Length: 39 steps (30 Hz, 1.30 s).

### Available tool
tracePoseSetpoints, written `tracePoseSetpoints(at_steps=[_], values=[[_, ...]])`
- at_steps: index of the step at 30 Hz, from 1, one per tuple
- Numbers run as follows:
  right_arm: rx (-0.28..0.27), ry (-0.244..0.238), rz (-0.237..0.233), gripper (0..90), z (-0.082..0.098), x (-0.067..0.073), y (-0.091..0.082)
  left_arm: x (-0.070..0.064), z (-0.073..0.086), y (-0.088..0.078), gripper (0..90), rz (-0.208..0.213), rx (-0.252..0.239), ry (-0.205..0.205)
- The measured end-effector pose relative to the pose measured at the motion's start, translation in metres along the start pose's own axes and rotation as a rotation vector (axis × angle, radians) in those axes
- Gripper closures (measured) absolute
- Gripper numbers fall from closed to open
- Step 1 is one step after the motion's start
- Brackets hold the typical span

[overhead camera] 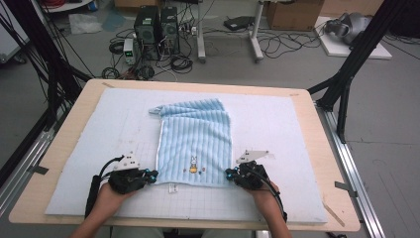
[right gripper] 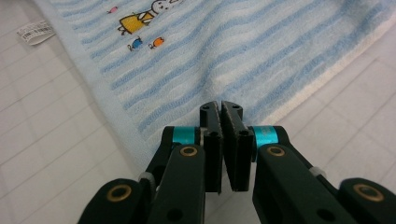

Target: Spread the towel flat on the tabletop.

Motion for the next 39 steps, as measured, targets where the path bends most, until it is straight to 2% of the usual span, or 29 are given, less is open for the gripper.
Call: tracePoseSetpoints(at_steps=[4, 11, 13, 14, 15, 16, 17, 19, 23, 24, 25, 26, 27, 29, 31, 32, 35, 36, 38, 39], values=[[0.007, -0.015, -0.029, 86.8, 0.005, 0.009, -0.006, -0.009, 0.004, -0.006, 86.0, 0.027, 0.003, 0.013], [0.038, -0.012, -0.106, 86.2, 0.016, 0.026, -0.020, -0.029, 0.017, -0.025, 85.9, 0.114, 0.017, -0.015], [0.028, -0.011, -0.114, 82.2, 0.015, 0.028, -0.022, -0.031, 0.019, -0.028, 83.8, 0.124, 0.021, -0.014], [0.010, -0.001, -0.111, 78.0, 0.012, 0.028, -0.022, -0.028, 0.015, -0.031, 75.7, 0.107, -0.006, -0.034], [-0.010, 0.015, -0.112, 74.8, 0.008, 0.027, -0.021, -0.023, 0.012, -0.031, 66.8, 0.088, -0.018, -0.045], [-0.029, 0.026, -0.105, 71.0, 0.004, 0.025, -0.020, -0.023, 0.012, -0.031, 61.2, 0.088, -0.018, -0.045], [-0.048, 0.032, -0.094, 68.7, 0.000, 0.023, -0.018, -0.011, 0.004, -0.032, 56.3, 0.032, -0.056, -0.055], [-0.073, 0.023, -0.079, 64.0, -0.007, 0.020, -0.014, 0.001, -0.004, -0.031, 52.3, 0.001, -0.086, -0.078], [-0.110, 0.017, -0.012, 54.6, -0.019, 0.011, -0.003, 0.023, -0.023, -0.024, 49.4, -0.057, -0.135, -0.094], [-0.110, 0.017, -0.012, 54.6, -0.019, 0.011, -0.003, 0.023, -0.023, -0.024, 48.6, -0.057, -0.135, -0.094], [-0.112, 0.016, 0.023, 49.6, -0.023, 0.004, 0.003, 0.029, -0.028, -0.021, 48.2, -0.070, -0.141, -0.093], [-0.115, 0.022, 0.045, 48.4, -0.026, 0.000, 0.006, 0.040, -0.035, -0.012, 48.1, -0.093, -0.148, -0.108], [-0.113, 0.025, 0.058, 47.7, -0.027, -0.003, 0.010, 0.045, -0.038, -0.007, 47.9, -0.100, -0.148, -0.108], [-0.104, 0.035, 0.079, 46.0, -0.030, -0.008, 0.017, 0.053, -0.040, 0.006, 47.8, -0.116, -0.125, -0.119], [-0.091, 0.044, 0.074, 46.0, -0.030, -0.009, 0.026, 0.055, -0.041, 0.012, 47.7, -0.117, -0.115, -0.118], [-0.084, 0.038, 0.075, 46.4, -0.031, -0.009, 0.029, 0.058, -0.038, 0.025, 47.8, -0.131, -0.083, -0.116], [-0.038, 0.018, 0.076, 51.9, -0.027, -0.008, 0.040, 0.057, -0.032, 0.039, 48.2, -0.131, -0.029, -0.098], [-0.041, 0.004, 0.085, 56.1, -0.027, -0.008, 0.040, 0.056, -0.029, 0.043, 48.7, -0.126, -0.012, -0.089], [-0.034, 0.010, 0.080, 69.1, -0.027, -0.008, 0.039, 0.054, -0.027, 0.044, 53.4, -0.156, 0.006, -0.030], [-0.032, 0.003, 0.070, 74.4, -0.026, -0.008, 0.038, 0.052, -0.027, 0.044, 60.8, -0.139, 0.008, -0.006]])
Point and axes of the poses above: each handheld gripper's, and its own axes: y roughly forward along the jaws, z roughly out of its underside, x roughly to its left, the point moved 9 cm from there along y, roughly forward along the jaws, and after that the axes turned 10 degrees about -x, right-handed, at the moved point
